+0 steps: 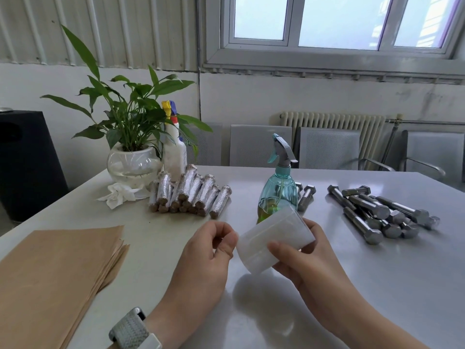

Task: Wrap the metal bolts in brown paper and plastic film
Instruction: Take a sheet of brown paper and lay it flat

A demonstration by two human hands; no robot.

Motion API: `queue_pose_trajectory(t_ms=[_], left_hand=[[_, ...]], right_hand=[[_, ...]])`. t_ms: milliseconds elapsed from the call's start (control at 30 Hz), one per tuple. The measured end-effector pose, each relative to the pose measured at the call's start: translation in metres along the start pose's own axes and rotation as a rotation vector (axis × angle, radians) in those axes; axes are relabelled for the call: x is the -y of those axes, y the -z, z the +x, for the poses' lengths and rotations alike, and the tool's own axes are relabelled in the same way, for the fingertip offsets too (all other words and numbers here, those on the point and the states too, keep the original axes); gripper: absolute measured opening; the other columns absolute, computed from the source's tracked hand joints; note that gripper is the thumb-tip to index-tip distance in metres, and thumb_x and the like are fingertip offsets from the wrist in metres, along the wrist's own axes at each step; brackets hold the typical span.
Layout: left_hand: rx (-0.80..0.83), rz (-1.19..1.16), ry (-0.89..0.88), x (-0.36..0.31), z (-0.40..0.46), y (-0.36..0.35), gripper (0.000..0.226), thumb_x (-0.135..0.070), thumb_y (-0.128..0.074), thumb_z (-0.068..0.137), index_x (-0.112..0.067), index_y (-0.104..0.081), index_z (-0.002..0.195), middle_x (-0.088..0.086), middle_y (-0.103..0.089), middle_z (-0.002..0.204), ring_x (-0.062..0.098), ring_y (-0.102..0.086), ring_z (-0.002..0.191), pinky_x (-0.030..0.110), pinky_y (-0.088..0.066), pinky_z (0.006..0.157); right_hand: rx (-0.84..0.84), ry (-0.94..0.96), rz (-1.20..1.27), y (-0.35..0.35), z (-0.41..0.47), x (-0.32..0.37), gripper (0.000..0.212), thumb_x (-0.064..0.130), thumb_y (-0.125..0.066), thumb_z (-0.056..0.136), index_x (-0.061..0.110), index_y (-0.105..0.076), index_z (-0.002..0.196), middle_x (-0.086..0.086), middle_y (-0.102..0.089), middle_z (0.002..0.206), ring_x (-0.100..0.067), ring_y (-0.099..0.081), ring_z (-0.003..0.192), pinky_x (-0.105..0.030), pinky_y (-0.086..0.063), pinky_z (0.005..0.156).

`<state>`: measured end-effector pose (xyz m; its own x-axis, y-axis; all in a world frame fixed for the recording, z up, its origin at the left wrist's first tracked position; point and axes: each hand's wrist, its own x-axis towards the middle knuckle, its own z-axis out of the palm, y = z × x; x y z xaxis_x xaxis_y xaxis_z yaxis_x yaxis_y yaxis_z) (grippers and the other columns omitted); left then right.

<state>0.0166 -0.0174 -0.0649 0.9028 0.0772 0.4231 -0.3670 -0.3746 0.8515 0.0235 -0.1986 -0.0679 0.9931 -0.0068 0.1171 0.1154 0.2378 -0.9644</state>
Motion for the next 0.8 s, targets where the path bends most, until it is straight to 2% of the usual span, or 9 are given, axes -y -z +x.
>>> queue_pose_trajectory(t_ms=[133,300,400,467,533,600,667,733,800], left_hand=[[-0.004,-0.065,-0.040,-0.002,0.000,-0.002,0.019,-0.019,-0.058,0.095,-0.031,-0.060,0.080,-0.010,-0.065,0.069,0.005,-0.054,0.055,0.010,-0.040,0.056],[0.019,-0.280,0.004,-0.002,0.004,-0.001,0.018,-0.004,-0.061,0.093,-0.021,-0.062,0.088,0.000,-0.068,0.071,0.010,-0.057,0.057,0.014,-0.046,0.060],[0.096,-0.202,-0.027,-0.003,0.001,0.000,0.033,-0.002,-0.054,0.096,-0.033,-0.064,0.087,-0.007,-0.062,0.067,0.006,-0.053,0.059,0.011,-0.042,0.060],[0.101,-0.121,-0.020,-0.004,0.000,0.002,0.038,0.000,-0.052,0.092,-0.031,-0.070,0.081,-0.009,-0.059,0.061,0.001,-0.048,0.053,0.009,-0.037,0.053],[0.070,-0.111,-0.003,-0.007,0.001,0.006,0.030,-0.009,-0.054,0.083,-0.030,-0.074,0.076,-0.005,-0.058,0.058,0.000,-0.042,0.047,0.010,-0.033,0.047],[0.040,-0.115,-0.005,-0.009,0.002,0.010,0.018,-0.025,-0.058,0.073,-0.031,-0.075,0.076,-0.002,-0.062,0.059,0.002,-0.043,0.047,0.013,-0.034,0.046],[0.037,-0.069,-0.047,-0.012,0.003,0.015,0.004,-0.033,-0.073,0.072,-0.033,-0.074,0.076,-0.007,-0.067,0.065,0.001,-0.046,0.052,0.011,-0.036,0.051],[0.036,0.002,-0.097,-0.012,0.002,0.019,0.009,-0.027,-0.081,0.073,-0.033,-0.074,0.074,-0.013,-0.067,0.067,-0.003,-0.048,0.052,0.008,-0.035,0.052],[0.025,0.064,-0.123,-0.012,0.004,0.023,0.016,-0.020,-0.082,0.073,-0.034,-0.074,0.073,-0.018,-0.069,0.071,-0.004,-0.052,0.057,0.006,-0.037,0.057]], right_hand=[[-0.004,0.001,0.010,0.000,0.001,-0.003,0.064,0.017,-0.082,0.058,0.023,-0.054,0.116,-0.006,-0.071,0.102,-0.028,-0.069,0.101,-0.049,-0.058,0.086],[-0.010,0.003,-0.004,-0.001,0.001,-0.004,0.070,0.024,-0.085,0.053,0.024,-0.053,0.116,-0.005,-0.071,0.102,-0.026,-0.069,0.101,-0.047,-0.059,0.085],[-0.010,-0.007,-0.014,-0.003,-0.001,-0.003,0.074,0.029,-0.087,0.049,0.026,-0.053,0.115,-0.004,-0.070,0.105,-0.023,-0.070,0.100,-0.047,-0.059,0.085],[-0.005,-0.013,-0.021,-0.004,-0.003,-0.002,0.076,0.030,-0.089,0.049,0.030,-0.052,0.116,-0.007,-0.067,0.112,-0.023,-0.070,0.100,-0.047,-0.059,0.085],[0.023,-0.017,-0.026,-0.004,-0.005,-0.001,0.078,0.033,-0.093,0.046,0.042,-0.053,0.111,-0.009,-0.066,0.114,-0.025,-0.071,0.099,-0.045,-0.060,0.081],[0.066,-0.030,-0.035,-0.004,-0.007,0.002,0.069,0.036,-0.095,0.045,0.049,-0.056,0.100,-0.010,-0.068,0.113,-0.026,-0.072,0.096,-0.042,-0.060,0.077],[0.081,-0.043,-0.056,-0.005,-0.008,0.003,0.069,0.039,-0.094,0.045,0.044,-0.056,0.102,-0.011,-0.069,0.111,-0.025,-0.073,0.094,-0.039,-0.061,0.074],[0.051,-0.060,-0.137,-0.006,-0.009,0.003,0.077,0.040,-0.093,0.047,0.030,-0.052,0.111,-0.009,-0.070,0.108,-0.023,-0.073,0.090,-0.041,-0.061,0.073],[0.030,-0.100,-0.236,-0.006,-0.009,0.006,0.072,0.040,-0.089,0.050,0.023,-0.053,0.110,-0.008,-0.071,0.103,-0.021,-0.073,0.085,-0.043,-0.061,0.073]])
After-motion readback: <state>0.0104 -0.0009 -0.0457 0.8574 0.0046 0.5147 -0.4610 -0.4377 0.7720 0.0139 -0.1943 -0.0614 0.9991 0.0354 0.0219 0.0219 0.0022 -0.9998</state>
